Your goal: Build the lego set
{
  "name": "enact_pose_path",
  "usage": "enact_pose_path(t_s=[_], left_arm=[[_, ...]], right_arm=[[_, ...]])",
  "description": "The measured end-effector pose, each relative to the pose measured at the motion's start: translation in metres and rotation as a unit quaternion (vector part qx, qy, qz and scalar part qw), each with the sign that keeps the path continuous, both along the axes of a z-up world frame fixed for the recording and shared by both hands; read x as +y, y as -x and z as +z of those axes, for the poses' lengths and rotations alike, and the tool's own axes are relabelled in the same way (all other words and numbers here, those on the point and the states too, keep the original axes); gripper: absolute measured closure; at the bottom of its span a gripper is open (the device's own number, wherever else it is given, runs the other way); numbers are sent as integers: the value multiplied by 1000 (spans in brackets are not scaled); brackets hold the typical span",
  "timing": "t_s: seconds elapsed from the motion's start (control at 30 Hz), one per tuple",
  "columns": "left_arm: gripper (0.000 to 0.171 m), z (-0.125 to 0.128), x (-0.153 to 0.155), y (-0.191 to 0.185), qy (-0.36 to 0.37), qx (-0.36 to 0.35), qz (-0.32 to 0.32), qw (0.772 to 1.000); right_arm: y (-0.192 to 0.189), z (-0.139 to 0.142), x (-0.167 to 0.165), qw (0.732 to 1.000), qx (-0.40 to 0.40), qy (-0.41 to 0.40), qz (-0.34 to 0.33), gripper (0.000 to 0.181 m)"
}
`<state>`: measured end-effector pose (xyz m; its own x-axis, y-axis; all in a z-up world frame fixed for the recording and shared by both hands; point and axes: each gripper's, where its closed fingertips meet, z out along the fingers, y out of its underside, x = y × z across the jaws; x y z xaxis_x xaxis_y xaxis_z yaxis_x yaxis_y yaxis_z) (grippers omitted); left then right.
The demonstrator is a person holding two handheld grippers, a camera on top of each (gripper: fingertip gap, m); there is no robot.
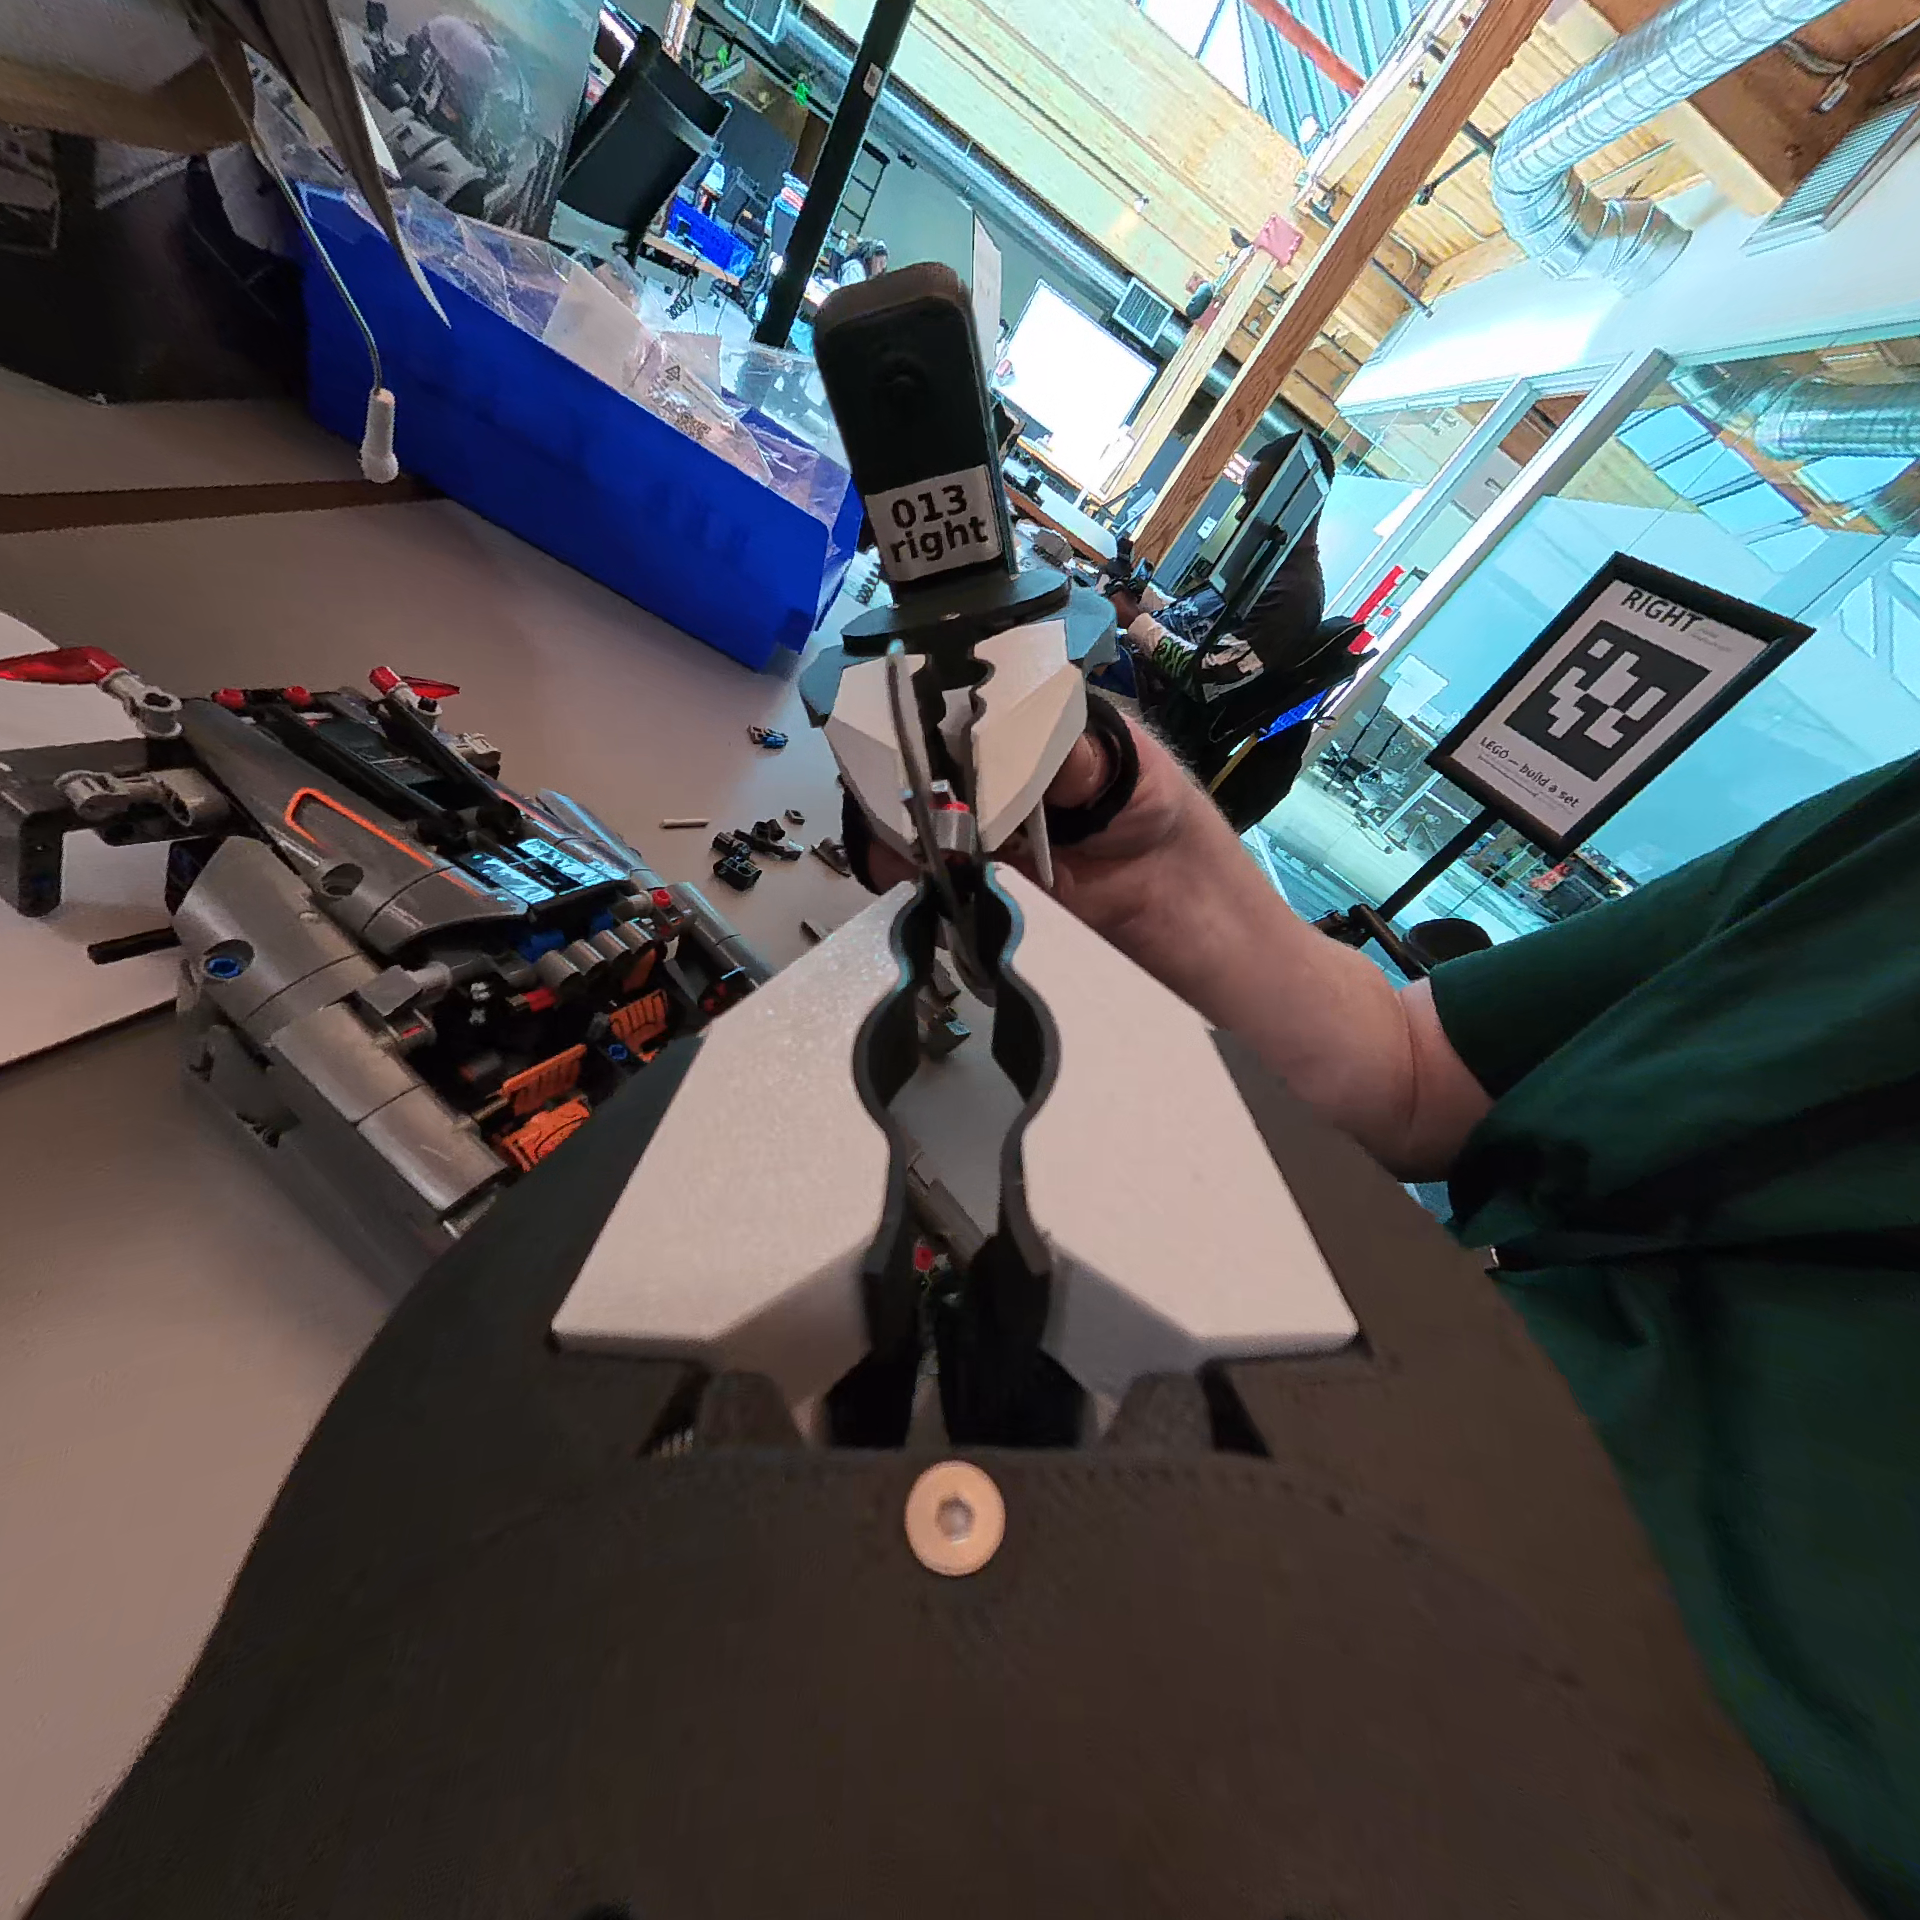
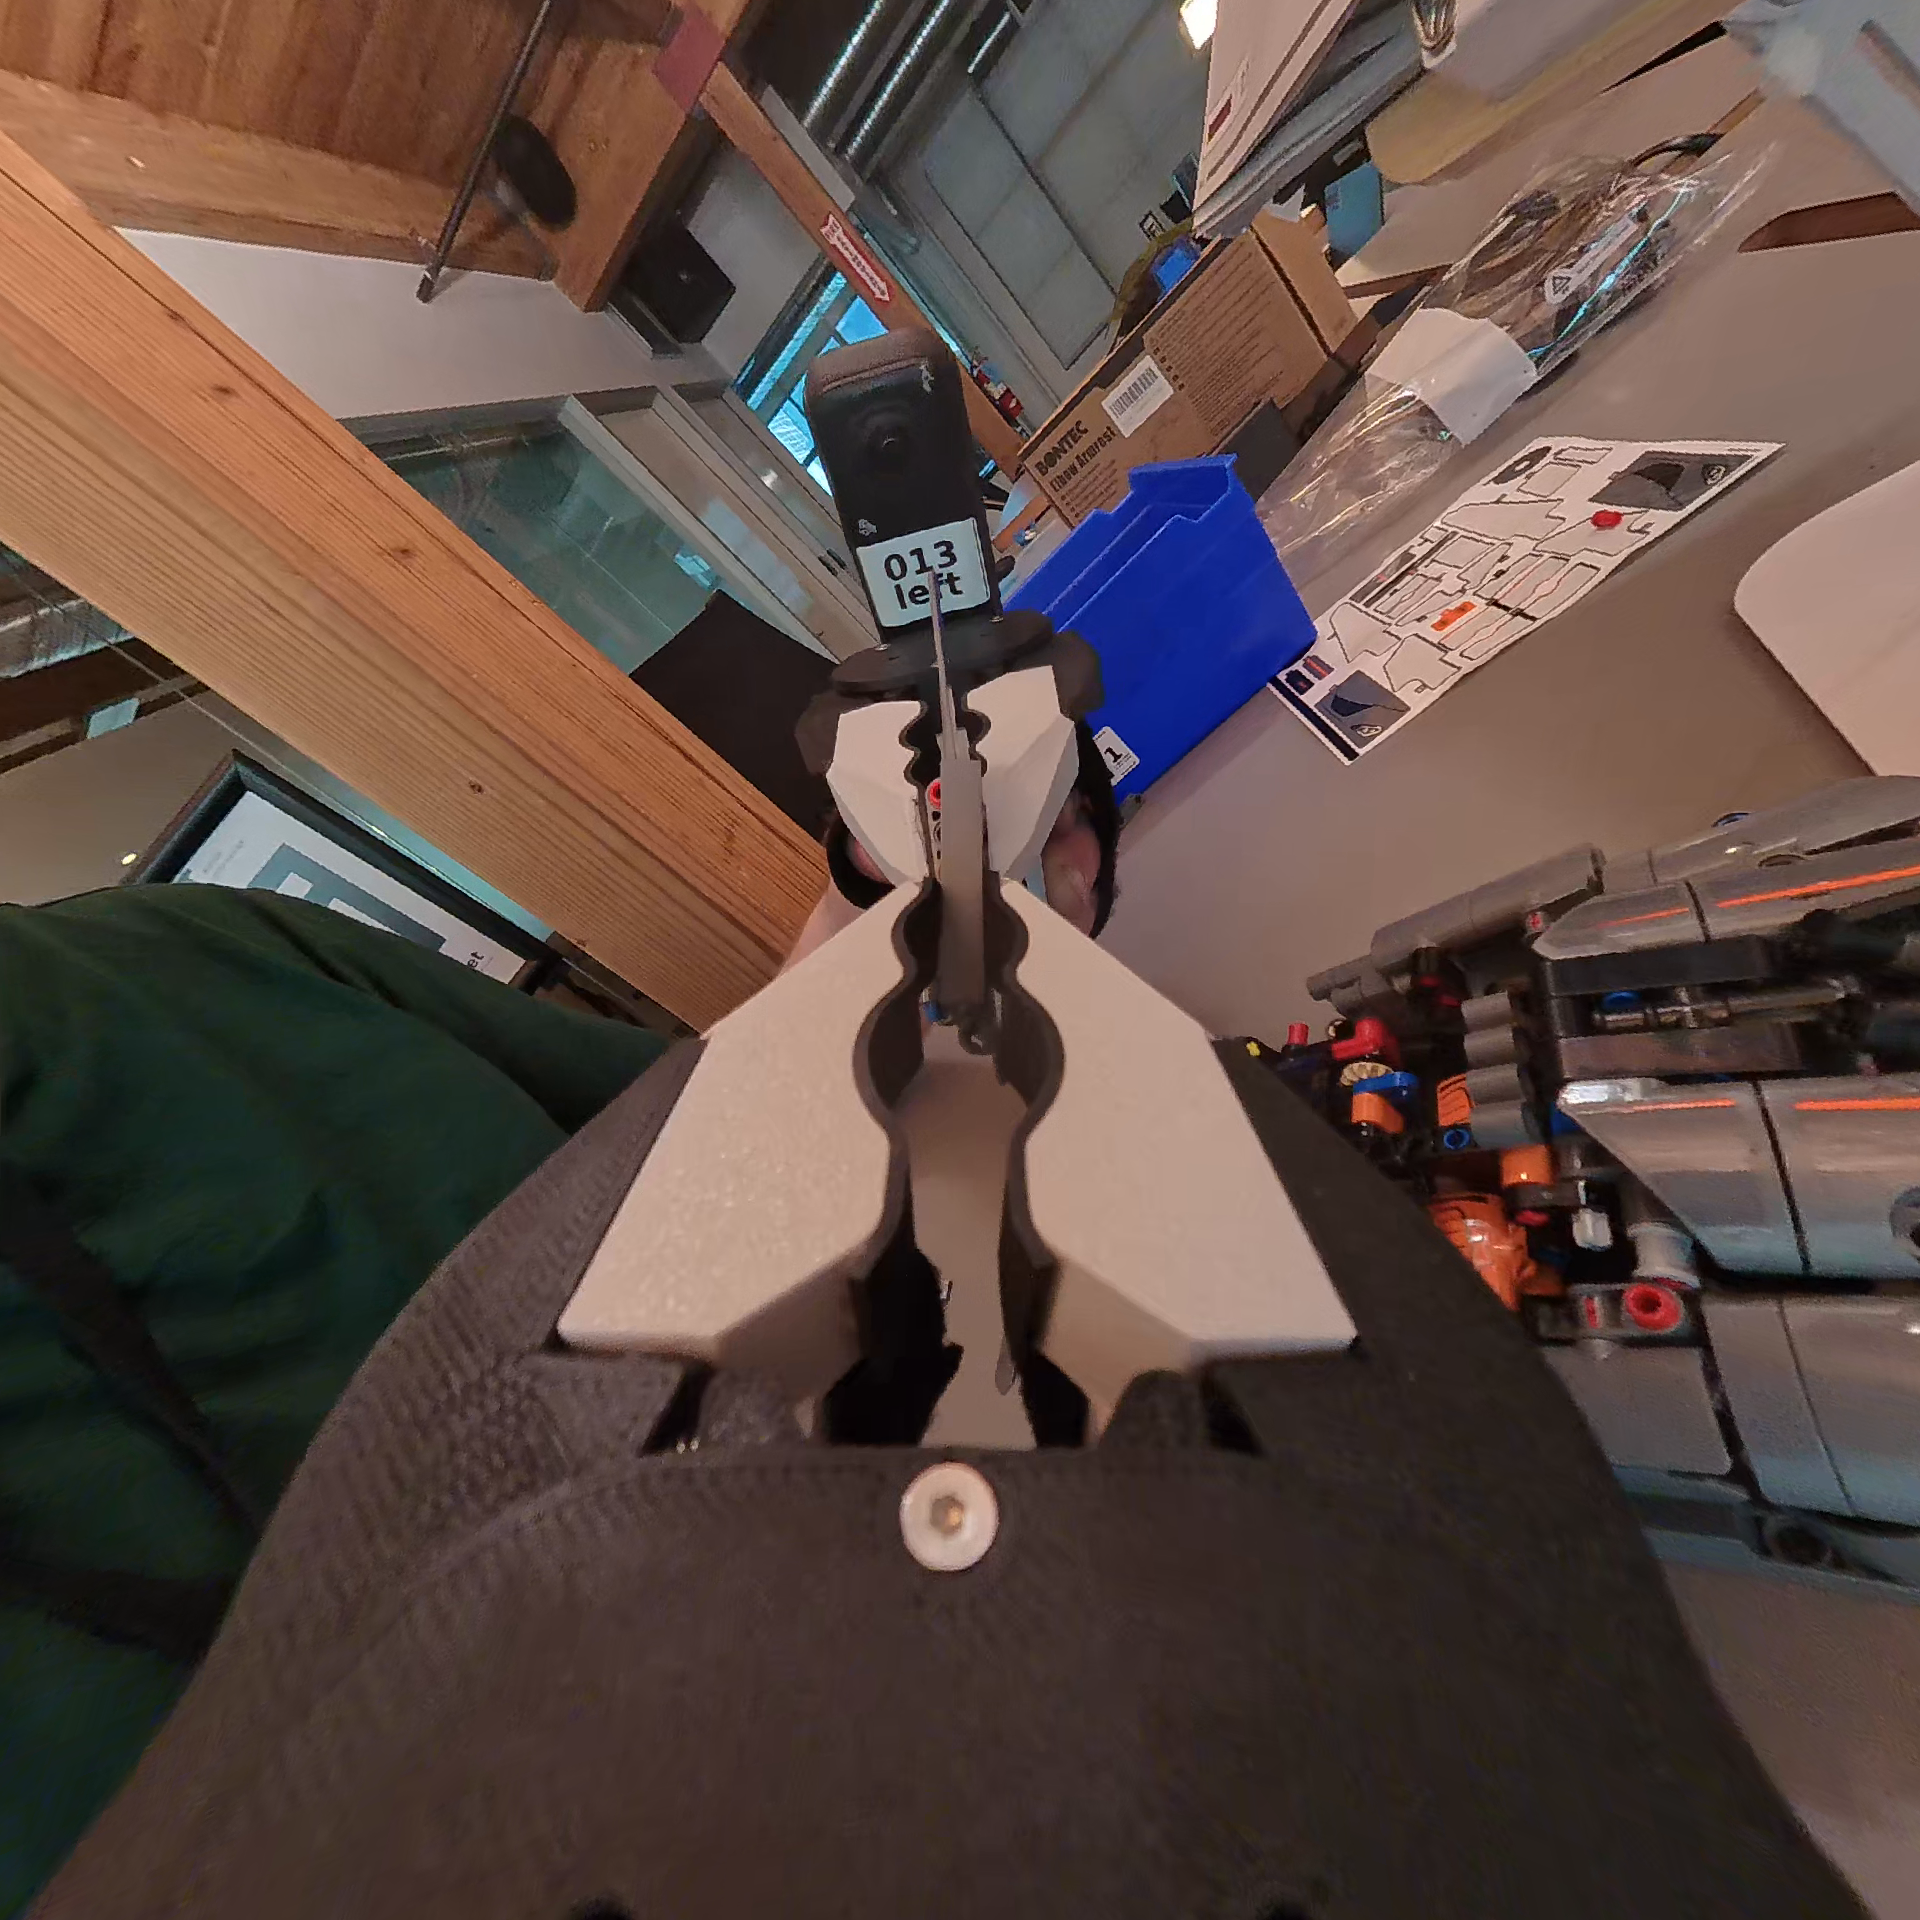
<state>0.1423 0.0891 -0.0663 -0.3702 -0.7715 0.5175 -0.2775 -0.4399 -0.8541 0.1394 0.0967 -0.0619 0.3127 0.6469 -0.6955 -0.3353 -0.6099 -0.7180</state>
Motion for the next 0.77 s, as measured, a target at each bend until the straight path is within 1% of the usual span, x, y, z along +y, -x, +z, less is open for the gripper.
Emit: enact_pose_path(t_s=[0.77], left_arm=[[166,-3,-3,-1,7,8,-9,1000]], right_arm=[[1,0,-3,998,-49,-25,-5,176]])
